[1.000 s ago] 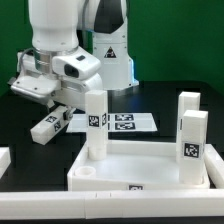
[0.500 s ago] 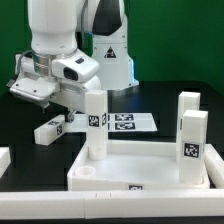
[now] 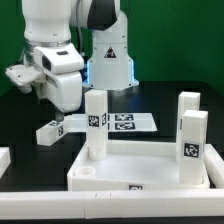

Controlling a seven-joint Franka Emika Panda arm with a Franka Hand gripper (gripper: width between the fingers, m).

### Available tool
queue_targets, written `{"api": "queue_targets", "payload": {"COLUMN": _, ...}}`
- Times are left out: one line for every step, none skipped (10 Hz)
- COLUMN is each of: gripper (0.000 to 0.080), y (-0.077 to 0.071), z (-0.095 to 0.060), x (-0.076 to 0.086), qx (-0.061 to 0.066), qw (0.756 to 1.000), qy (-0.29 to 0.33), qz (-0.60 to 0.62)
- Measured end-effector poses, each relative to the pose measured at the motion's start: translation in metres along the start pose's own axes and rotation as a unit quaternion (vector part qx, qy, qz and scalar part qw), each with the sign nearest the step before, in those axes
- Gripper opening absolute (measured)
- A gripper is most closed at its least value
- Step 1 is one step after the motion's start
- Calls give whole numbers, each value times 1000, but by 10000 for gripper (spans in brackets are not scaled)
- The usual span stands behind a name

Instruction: Assemble desk

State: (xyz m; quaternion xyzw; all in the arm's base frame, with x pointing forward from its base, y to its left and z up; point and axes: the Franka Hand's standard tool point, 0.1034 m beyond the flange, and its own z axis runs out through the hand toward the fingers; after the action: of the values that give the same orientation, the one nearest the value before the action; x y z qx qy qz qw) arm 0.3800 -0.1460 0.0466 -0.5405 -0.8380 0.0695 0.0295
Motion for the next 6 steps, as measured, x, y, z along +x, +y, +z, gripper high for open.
{"api": "queue_targets", "payload": {"gripper": 648, "y": 4, "z": -2, "x": -1, "qx": -3, "qw": 1000, "qy": -2, "qz": 20}}
{"api": "queue_targets", "payload": {"gripper": 649, "y": 2, "z": -3, "x": -6, "qx": -5, "qw": 999, "qy": 0, "qz": 39}}
{"api": "queue_targets", "payload": {"gripper": 649, "y": 2, "z": -2, "x": -4, "qx": -4, "qw": 997, "qy": 0, "qz": 79}}
{"api": "queue_targets", "payload": {"gripper": 649, "y": 2, "z": -1, "x": -4, "qx": -4, "qw": 994, "qy": 1, "qz": 112}}
{"api": "queue_targets", "payload": {"gripper": 649, "y": 3, "z": -1, "x": -5, "qx": -4, "qw": 988, "qy": 1, "qz": 154}}
{"api": "queue_targets", "payload": {"gripper": 649, "y": 5, "z": -3, "x": -7, "qx": -1, "qw": 969, "qy": 1, "qz": 247}}
